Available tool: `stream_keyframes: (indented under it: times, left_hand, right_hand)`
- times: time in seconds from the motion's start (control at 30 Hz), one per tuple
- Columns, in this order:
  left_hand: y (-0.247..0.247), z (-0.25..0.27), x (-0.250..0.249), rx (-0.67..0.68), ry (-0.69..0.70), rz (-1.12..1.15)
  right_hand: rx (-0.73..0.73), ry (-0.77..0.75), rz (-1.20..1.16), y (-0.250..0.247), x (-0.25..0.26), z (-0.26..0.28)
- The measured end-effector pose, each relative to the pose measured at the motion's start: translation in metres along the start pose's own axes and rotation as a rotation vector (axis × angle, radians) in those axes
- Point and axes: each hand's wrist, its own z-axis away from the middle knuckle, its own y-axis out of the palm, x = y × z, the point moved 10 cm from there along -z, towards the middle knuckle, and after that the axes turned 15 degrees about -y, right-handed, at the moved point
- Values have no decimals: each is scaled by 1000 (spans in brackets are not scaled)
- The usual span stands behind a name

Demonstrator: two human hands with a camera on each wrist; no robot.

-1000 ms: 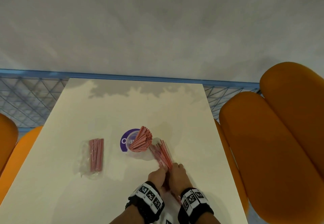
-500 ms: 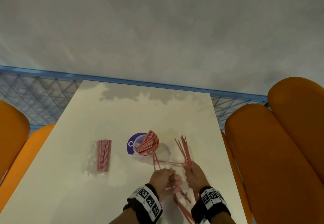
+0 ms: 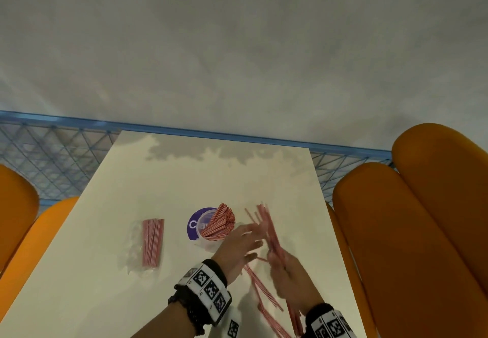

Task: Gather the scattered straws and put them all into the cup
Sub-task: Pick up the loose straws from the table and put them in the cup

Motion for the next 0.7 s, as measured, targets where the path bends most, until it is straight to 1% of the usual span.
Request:
stream_keyframes:
  times: [0.03,0.07,0.13,0.17,0.23,0.3,0.4,0.47,0.53,0.63,0.7]
  left_hand:
    - [3,2,-5,26,10,32]
    - [3,3,-8,16,20,36]
    - [-2,6,-12,-52,46,52]
    - [-7,7,-14,-76,66,104]
    - [-19,10,-21,-102,119,234]
    - [-33,16,-35,-126,182,323]
    - [-53,28,-62,-133,252,442]
    - [-67,35,-76,-137,270,489]
    - [-79,40,-81,-144,262,463]
    - [-84,43,-66,-143,192,343]
    - [-78,42,-49,-134,158,302]
  right_hand:
    - [53,-43,-2,15,11,4]
    - [94,-52,-22,29,17,7]
    - [125,8,-107,49,19,11]
    - [127,30,-110,54,18,10]
    - [124,49,-21,57,15,5]
    - [138,32,50,57,17,-1]
    - [150,13,73,58,21,-6]
    - [111,24,74,53,22,-8]
    - [34,83,41,43,19,-9]
    - [-100,207,-169,36,17,-8]
    - [-152,207,-220,33,21,-14]
